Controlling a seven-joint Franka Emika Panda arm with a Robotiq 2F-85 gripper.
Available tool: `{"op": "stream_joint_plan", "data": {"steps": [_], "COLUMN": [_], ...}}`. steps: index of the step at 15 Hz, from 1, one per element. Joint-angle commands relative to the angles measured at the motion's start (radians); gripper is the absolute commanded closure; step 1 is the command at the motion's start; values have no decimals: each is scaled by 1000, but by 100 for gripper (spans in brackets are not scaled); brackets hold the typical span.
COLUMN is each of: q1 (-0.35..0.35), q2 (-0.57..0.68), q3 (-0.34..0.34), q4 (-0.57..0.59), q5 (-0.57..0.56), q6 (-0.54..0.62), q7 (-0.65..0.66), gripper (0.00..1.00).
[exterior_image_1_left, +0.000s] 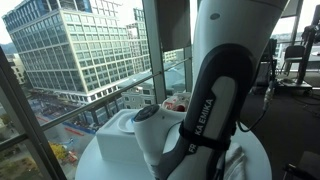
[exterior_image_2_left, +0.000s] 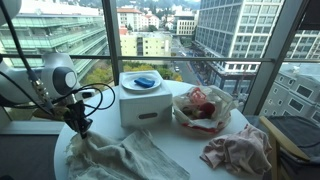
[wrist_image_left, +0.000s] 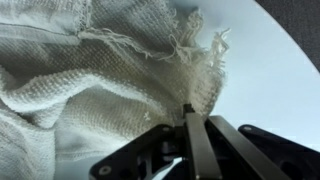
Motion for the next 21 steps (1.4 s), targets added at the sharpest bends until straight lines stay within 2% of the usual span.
{"op": "stream_joint_plan", "data": {"steps": [1,5,7,10,14,16,19,20,21], "q1": [-16,-48,-45,-63,-105,-136,-210,-228,-242], "q2": [8,-39,-68,-120,-176,-186,-217,-170,-176], "q3": [23,39,12,-33,-101,-129,-101,-78,-76], "q4": [38,0,-23,-53,-69,-62,-86,-47,-54], "q5": [4,21,-14,-50,-155,-246,-302,-292,-303], "q6": [-53,-78,-76,-72,-78,-84,-109,-95,-98], "q7": [18,26,56,107,184,213,199,203,201], "gripper": [65,34,18,0,0,0,0,0,0]}}
